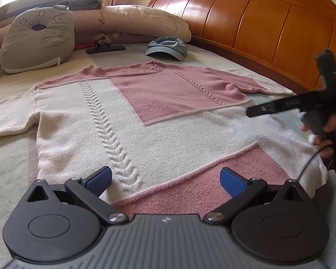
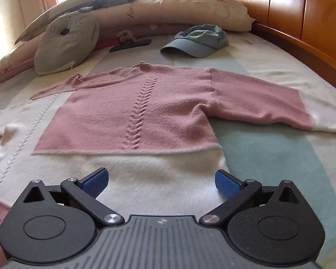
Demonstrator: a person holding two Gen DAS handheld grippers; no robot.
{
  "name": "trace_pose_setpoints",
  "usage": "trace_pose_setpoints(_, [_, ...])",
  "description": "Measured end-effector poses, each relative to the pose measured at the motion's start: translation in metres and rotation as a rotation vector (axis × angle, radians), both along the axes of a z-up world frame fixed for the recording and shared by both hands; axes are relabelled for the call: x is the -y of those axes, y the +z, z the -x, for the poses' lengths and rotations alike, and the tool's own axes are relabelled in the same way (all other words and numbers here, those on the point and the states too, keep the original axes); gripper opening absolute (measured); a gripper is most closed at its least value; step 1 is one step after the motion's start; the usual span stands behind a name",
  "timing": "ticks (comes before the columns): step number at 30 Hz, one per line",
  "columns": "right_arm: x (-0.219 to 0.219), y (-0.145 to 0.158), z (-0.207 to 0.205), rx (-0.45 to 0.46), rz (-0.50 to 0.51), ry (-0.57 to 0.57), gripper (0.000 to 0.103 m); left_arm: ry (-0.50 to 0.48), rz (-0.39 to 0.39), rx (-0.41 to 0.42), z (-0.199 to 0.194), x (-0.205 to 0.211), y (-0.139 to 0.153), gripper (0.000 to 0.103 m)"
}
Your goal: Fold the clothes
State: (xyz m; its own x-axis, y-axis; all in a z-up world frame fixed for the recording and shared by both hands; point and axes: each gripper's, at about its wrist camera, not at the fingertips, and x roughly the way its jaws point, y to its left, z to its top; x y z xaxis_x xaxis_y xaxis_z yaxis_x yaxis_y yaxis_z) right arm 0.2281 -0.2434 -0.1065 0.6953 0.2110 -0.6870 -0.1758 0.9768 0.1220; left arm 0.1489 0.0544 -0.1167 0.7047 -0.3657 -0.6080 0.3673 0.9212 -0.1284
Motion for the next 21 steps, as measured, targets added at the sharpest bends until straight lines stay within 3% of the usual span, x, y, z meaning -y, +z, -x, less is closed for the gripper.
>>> trace_pose_setpoints(5, [-0.007,-0.006,0.057,-0.036,-0.037,0.073,0.103,-0.010,-0.009,0.011,0.005,0.002,0.000,0.102])
trace_pose_setpoints(10, [-0.002,-0.024,0.103,0.021,0.037,0.055,0.103,-0.008,-0.001,0.020,0.009,-0.001,0.002,0.102])
trace_pose_setpoints(13, [-0.005,-0.026,0.112,0.036,0.081,0.047,0.103,0.005,0.010,0.020,0.010,0.000,0.003,0.102])
trace_pose_setpoints(16, [-0.004,-0.026,0.111,0.042,0.083,0.044,0.103,0.046,-0.043,0.009,0.019,0.009,0.006,0.102])
trace_pose_setpoints(21, [-0.002,-0.027,0.112,0.050,0.083,0.061,0.103,0.062,-0.117,0.032,0.068,0.019,0.015,0.102])
